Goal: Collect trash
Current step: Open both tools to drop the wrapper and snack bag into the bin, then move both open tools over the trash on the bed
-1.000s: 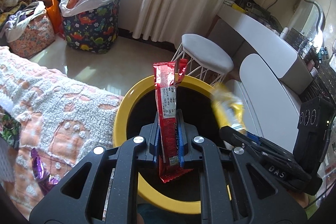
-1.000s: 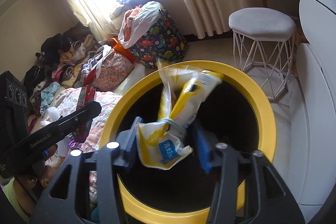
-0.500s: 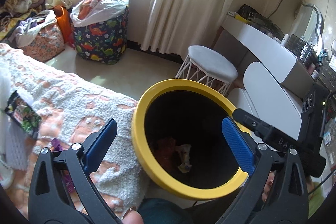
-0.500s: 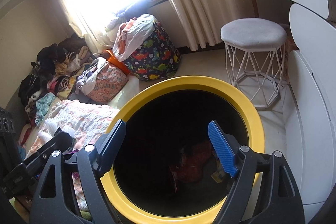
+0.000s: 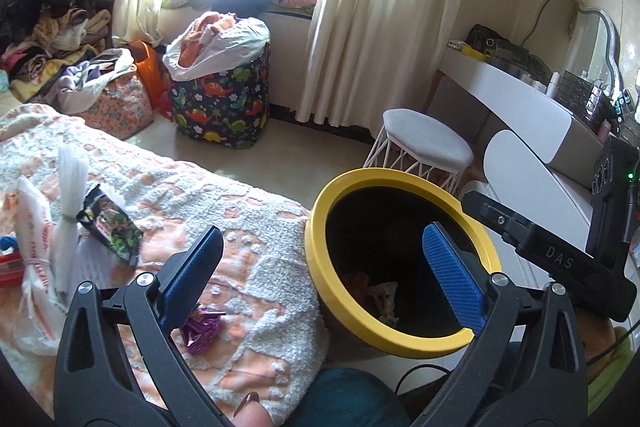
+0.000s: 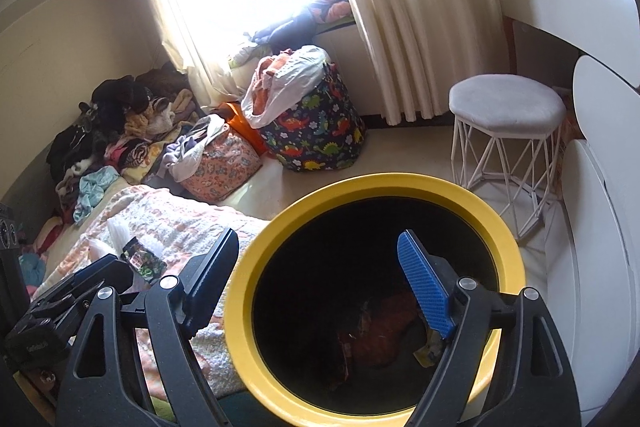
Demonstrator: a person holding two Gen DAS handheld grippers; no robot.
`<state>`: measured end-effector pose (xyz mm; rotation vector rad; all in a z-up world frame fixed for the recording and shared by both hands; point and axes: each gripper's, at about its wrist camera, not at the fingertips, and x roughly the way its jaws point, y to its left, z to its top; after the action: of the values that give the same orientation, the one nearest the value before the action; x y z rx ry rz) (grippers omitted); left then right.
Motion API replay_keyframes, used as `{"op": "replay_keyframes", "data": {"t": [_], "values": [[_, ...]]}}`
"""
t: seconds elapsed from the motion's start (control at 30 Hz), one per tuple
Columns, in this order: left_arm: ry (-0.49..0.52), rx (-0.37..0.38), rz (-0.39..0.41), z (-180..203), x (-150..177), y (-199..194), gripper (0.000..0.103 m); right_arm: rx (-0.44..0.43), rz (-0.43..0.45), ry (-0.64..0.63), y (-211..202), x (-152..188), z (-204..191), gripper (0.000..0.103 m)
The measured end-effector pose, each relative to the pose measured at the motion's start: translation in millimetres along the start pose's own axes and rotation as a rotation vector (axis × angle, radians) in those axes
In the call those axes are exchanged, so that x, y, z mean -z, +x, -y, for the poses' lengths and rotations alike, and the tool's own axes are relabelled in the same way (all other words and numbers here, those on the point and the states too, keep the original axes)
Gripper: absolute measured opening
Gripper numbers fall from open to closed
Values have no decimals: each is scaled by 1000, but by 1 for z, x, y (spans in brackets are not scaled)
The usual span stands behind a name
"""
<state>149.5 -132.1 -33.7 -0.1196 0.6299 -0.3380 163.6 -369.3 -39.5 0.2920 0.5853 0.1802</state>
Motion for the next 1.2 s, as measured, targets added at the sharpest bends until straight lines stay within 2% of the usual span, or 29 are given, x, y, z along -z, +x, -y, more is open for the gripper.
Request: {"op": "replay_keyframes", "data": {"t": [0.47, 1.2], "values": [[-35, -61, 45, -29, 5, -30, 92, -65, 36, -80, -8, -1, -36, 82], [-106, -141, 86, -82, 18, -63, 92, -156, 5, -195, -4, 19, -99, 85]]}}
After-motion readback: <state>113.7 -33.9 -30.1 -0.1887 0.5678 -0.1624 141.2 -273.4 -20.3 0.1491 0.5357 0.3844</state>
